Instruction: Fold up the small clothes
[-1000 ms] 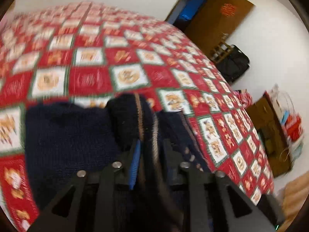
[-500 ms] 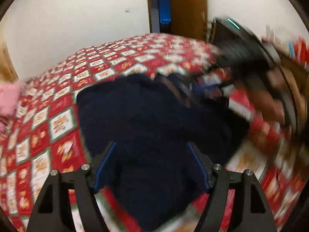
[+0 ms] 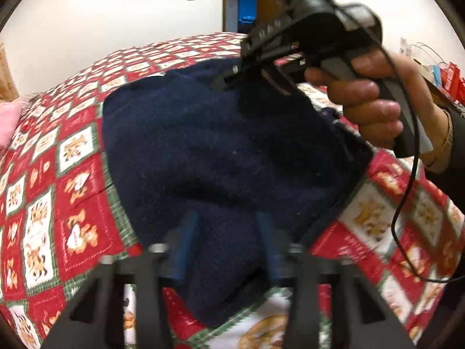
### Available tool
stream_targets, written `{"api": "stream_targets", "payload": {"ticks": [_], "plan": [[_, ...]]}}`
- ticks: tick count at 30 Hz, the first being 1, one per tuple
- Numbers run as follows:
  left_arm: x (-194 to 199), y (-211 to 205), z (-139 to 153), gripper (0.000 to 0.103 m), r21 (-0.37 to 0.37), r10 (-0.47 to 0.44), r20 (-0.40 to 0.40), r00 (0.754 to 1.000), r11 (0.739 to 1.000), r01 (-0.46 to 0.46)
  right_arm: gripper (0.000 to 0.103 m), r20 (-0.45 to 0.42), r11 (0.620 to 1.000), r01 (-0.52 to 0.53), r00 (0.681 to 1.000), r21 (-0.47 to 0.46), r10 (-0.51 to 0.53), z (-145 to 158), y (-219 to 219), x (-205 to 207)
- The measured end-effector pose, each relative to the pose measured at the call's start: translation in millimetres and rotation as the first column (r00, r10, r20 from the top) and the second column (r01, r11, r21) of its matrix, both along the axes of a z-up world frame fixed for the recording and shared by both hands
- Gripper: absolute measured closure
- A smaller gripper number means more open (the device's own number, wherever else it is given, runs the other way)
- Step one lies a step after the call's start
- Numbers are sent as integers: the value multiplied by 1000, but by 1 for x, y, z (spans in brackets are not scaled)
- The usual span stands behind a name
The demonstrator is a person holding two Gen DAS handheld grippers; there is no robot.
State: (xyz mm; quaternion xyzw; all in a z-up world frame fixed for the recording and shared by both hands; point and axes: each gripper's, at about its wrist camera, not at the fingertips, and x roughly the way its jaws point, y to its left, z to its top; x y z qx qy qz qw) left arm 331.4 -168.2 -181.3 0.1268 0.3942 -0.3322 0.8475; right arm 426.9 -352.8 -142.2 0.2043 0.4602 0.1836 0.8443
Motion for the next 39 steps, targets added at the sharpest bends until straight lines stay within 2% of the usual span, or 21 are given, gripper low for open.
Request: {"api": "stream_targets", "payload": {"ticks": [2,4,7,9,10,11,13,14,16,18,21,23,25,26,28,30,31,32,35,37,39], "plan": [[1,-10,7,91,-52,-56,-69,996,997,53,88,29,999,19,999,-49,-17,20,-12,-4],[-1,-22,11,91,-79,-82,-87,993,994,75,88,31,995,57,998,-77,-55,27,-26,-3],[-2,-37,16,91,-106,-106,-94,990,990,96,87,-51,987,116,991,-109,-122,6,-54,9],[0,-43,14,82,-121,-109,-120,987,988,95,86,-152,987,112,980,-115,-129,-32,-73,16],[4,-43,11,78,-112,-98,-121,988,990,85,80,-180,986,130,973,-104,-147,-46,-82,14],[6,-44,9,69,-98,-85,-120,989,993,73,61,-180,984,173,968,-40,-177,-54,-96,6],[4,-43,6,66,-93,-89,-128,988,993,77,52,-178,978,203,965,37,-194,-55,-112,-11],[2,-41,6,65,-84,-86,-120,989,994,77,52,-165,977,204,968,67,-190,-51,-118,-23],[-7,-33,11,56,-74,-79,-76,994,994,74,52,-110,975,216,972,53,-210,-39,-127,-52],[-11,-23,17,41,-55,-43,-3,999,998,43,52,-88,977,202,977,66,-196,-30,-129,-76],[-15,-12,18,26,-7,19,113,993,1000,-18,52,-68,984,154,987,85,-148,-22,-118,-107],[-16,-10,12,26,6,21,115,993,1000,-22,52,-65,991,120,991,51,-117,-23,-103,-120],[-23,-12,6,26,28,13,129,992,999,-17,52,-56,995,98,993,-29,-99,-25,-88,-130],[-28,-15,2,26,51,8,147,989,999,-15,52,-39,992,100,994,-78,-103,-26,-82,-134],[-39,-26,-7,26,115,-12,191,982,993,-10,52,-34,988,108,993,-109,-113,-29,-80,-133],[-44,-36,-14,26,187,-28,228,973,982,-15,73,-40,982,134,989,-132,-141,-34,-82,-129],[-47,-37,-15,26,199,-31,239,970,980,-18,82,-55,981,133,988,-137,-142,-39,-79,-126],[-45,-39,-17,26,197,-32,238,971,980,-16,85,-62,978,139,987,-156,-150,-38,-74,-128],[-38,-36,-16,27,172,-21,182,983,985,-11,88,-30,986,113,993,-120,-117,-18,-69,-143],[-37,-29,-12,27,129,-13,146,989,992,-6,88,-15,985,117,993,-125,-119,-6,-64,-154],[-40,-22,-9,27,89,-14,110,994,996,4,88,-56,984,120,990,-129,-128,-14,-64,-157]]}}
